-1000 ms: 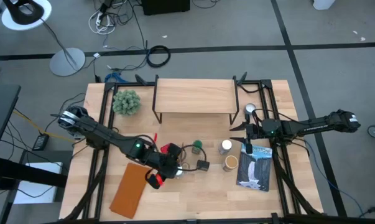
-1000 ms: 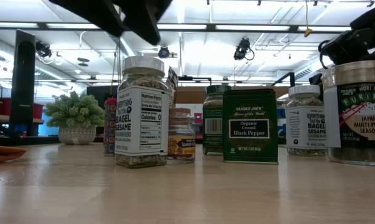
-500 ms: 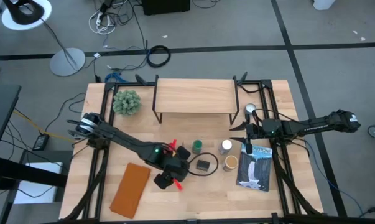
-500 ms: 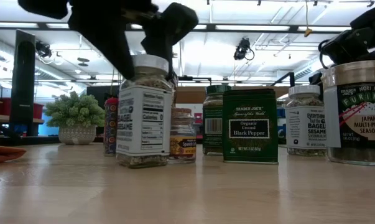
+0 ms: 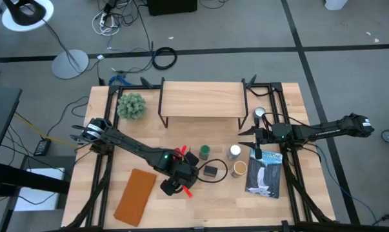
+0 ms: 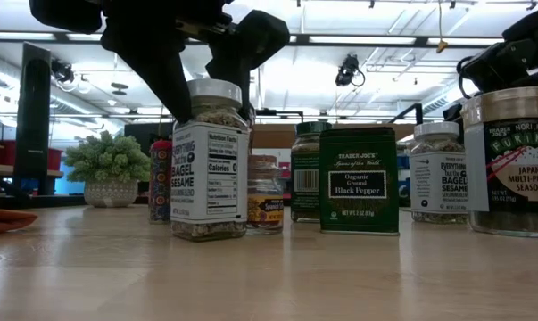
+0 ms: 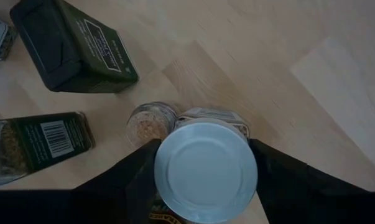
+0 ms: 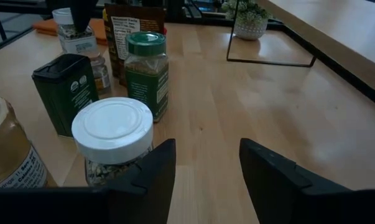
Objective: Shelf spices
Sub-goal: Put the left white seasoning bottle on the shelf
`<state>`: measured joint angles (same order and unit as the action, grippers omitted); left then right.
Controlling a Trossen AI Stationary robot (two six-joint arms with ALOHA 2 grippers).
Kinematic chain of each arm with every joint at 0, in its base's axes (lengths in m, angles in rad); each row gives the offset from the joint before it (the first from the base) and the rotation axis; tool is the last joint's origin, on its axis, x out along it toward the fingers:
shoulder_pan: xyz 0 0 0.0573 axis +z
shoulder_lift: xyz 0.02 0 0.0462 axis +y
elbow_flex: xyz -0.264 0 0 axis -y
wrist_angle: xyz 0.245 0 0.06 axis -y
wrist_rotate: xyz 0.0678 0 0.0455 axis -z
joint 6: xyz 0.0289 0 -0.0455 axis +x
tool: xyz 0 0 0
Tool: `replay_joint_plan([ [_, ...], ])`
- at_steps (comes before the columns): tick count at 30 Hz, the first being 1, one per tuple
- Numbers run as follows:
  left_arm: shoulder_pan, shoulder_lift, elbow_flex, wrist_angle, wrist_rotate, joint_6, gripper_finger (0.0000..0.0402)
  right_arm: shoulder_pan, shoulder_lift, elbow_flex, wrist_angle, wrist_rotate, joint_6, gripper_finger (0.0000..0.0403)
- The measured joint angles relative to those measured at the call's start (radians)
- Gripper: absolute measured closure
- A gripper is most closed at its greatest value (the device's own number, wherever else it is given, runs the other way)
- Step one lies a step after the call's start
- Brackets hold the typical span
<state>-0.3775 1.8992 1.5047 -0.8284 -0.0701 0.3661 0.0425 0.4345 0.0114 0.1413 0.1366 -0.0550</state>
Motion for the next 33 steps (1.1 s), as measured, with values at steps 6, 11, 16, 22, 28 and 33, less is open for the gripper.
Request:
replay_joint_plan([
  [6,0.0,0.0,0.0,0.0,-0.002,0.0,0.0185,0.0,0.0,0.0,0.0,0.0,0.0,0.0225],
  [11,-0.001,0.0,0.0,0.001,0.001,-0.002,0.0207,0.0,0.0,0.0,0.0,0.0,0.0,0.0226],
  [16,0.0,0.009,0.061,-0.096,-0.011,-0.055,0.0207,0.0,0.0,0.0,0.0,0.0,0.0,0.0225],
  [22,0.022,-0.004,0.249,-0.294,-0.017,-0.067,0.0207,0.0,0.0,0.0,0.0,0.0,0.0,0.0226],
  [28,0.105,-0.004,0.457,-0.463,-0.026,-0.11,0.0207,0.0,0.0,0.0,0.0,0.0,0.0,0.0226],
  [33,0.214,-0.006,0.617,-0.606,-0.08,-0.114,0.0207,0.0,0.0,0.0,0.0,0.0,0.0,0.0225],
])
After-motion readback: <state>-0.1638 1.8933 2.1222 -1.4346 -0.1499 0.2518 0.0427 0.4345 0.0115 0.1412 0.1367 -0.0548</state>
